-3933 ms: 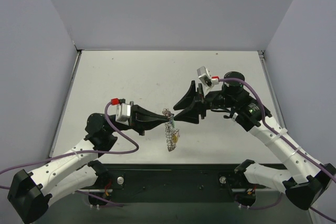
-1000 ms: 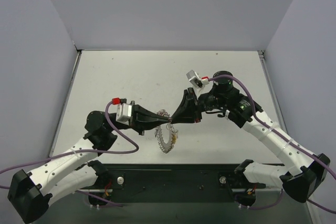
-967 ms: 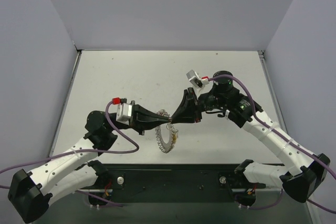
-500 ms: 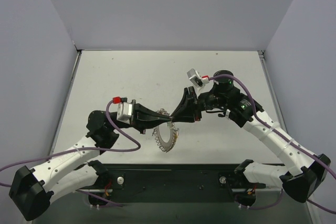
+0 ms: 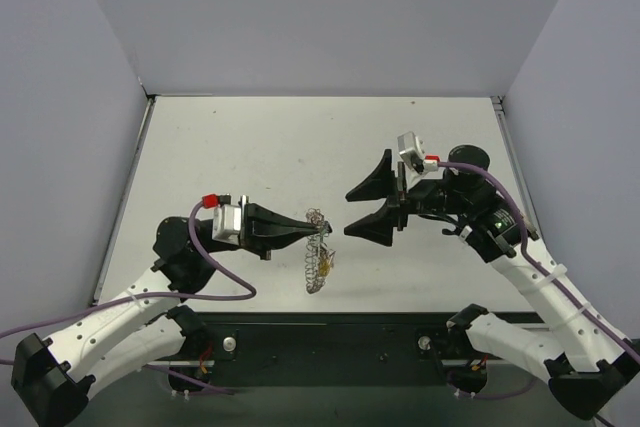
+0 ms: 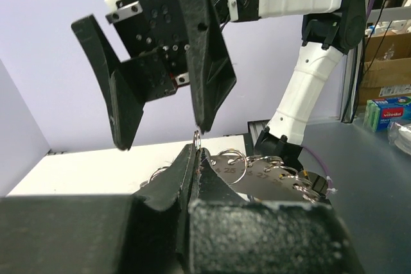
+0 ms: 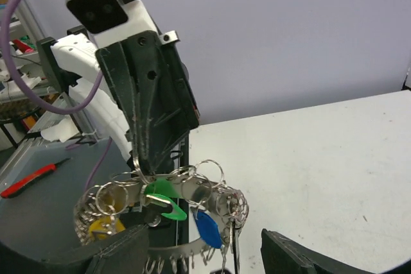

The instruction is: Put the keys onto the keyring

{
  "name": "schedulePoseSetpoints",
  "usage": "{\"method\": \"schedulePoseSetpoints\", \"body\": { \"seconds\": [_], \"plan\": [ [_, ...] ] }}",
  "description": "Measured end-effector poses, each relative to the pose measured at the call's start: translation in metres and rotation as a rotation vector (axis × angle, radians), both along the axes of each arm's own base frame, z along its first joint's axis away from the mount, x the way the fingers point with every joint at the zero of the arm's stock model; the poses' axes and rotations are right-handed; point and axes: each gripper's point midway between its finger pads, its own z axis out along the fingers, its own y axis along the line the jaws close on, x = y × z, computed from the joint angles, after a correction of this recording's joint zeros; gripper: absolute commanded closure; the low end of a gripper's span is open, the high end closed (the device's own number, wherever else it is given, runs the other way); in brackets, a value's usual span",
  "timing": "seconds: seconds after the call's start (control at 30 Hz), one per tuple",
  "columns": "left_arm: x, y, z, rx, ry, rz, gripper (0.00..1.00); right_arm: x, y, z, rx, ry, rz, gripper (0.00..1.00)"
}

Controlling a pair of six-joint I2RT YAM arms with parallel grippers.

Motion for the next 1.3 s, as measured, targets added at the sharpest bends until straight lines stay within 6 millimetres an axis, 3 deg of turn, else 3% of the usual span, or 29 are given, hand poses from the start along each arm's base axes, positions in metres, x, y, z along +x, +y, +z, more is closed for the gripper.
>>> {"method": "schedulePoseSetpoints", "body": {
  "seconds": [0.43, 0.83, 1.03, 1.13, 1.17, 1.23, 1.3],
  "plan": [
    [0.002, -0.002, -0.006, 0.02, 0.023, -0.001, 1.0, -0.016, 0.01, 0.025, 0.128, 0.003, 0.105, 0.39],
    [0.002, -0.003, -0.007, 0.023, 0.035, -0.008, 1.0, -0.024, 0.032, 0.014, 0.114, 0.071, 0.183, 0.49],
    [0.002, -0.004, -0.007, 0.024, 0.036, -0.007, 1.0, -0.029, 0.036, 0.01, 0.103, 0.073, 0.206, 0.65],
    [0.002, -0.004, -0.008, 0.025, 0.037, -0.007, 1.0, -0.03, 0.037, 0.009, 0.097, 0.076, 0.212, 0.8],
    [0.003, -0.004, -0.008, 0.025, 0.037, -0.006, 1.0, -0.03, 0.037, 0.009, 0.096, 0.077, 0.213, 0.91],
    [0.004, -0.004, -0.008, 0.024, 0.041, -0.001, 1.0, -0.031, 0.037, 0.009, 0.093, 0.074, 0.219, 1.0],
    [0.005, -0.004, -0.008, 0.023, 0.049, 0.003, 1.0, -0.031, 0.037, 0.01, 0.093, 0.064, 0.219, 1.0]
  ]
}}
